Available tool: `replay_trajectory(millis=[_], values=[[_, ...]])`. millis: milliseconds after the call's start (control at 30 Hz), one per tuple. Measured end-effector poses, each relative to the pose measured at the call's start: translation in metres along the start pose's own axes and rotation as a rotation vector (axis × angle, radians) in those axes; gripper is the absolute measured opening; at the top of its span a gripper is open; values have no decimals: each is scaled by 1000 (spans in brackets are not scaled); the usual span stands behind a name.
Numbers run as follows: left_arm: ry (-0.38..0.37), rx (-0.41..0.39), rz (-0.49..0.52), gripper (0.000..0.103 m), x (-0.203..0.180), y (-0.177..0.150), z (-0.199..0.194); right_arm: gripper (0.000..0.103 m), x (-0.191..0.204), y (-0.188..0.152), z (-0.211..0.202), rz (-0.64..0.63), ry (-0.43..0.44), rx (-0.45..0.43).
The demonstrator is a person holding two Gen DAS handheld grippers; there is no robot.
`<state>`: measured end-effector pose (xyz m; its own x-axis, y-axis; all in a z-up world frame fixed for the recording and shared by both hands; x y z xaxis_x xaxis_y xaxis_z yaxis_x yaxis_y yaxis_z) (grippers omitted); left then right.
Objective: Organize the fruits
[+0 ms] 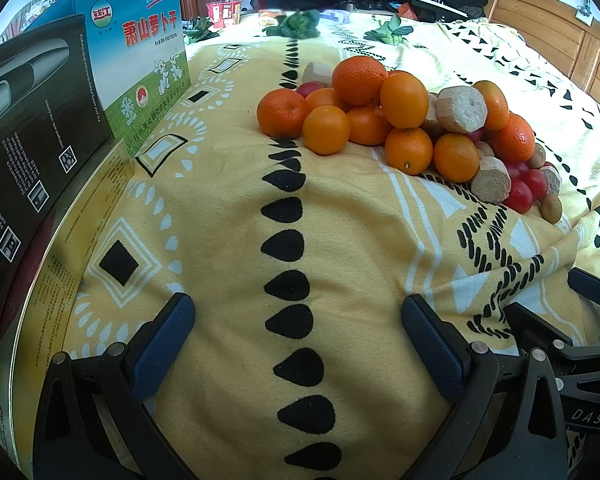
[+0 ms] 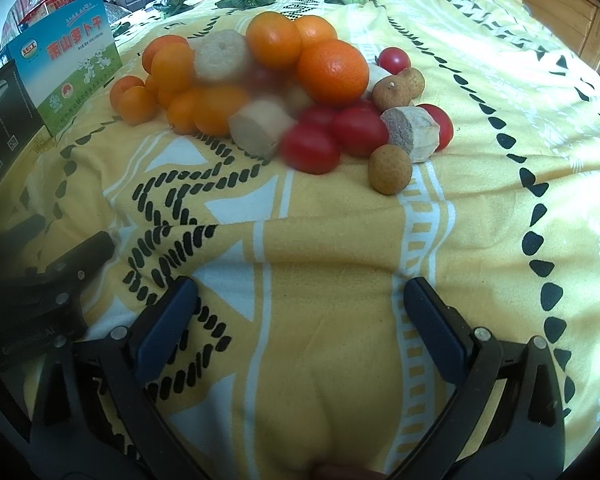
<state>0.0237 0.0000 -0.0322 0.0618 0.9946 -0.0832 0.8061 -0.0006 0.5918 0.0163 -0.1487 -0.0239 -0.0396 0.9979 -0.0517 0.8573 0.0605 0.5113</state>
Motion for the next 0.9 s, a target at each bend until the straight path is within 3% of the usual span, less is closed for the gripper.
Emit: replay_trajectory(millis=[267, 467, 900], values=[[0, 0, 0, 103, 0, 0, 0, 103, 1, 4, -1, -62, 1, 16], [-1, -1, -1, 103, 0, 0, 0, 103, 0, 0, -3, -33, -5, -54], [-2, -1, -1, 103, 0, 0, 0, 103, -4, -3, -6, -21, 13, -57]])
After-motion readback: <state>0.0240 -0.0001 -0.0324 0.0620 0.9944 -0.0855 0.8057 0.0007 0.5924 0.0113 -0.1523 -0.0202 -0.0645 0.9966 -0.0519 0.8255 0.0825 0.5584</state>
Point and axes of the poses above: each gripper's, at about its wrist camera, not at the fingertips, and z roughly the way its jaws point, x to its left, y to its top, the point moved 4 cm from there along z, roughly the way its jaws point, and after that the axes turned 6 degrees about -y, right-handed, at the moved point
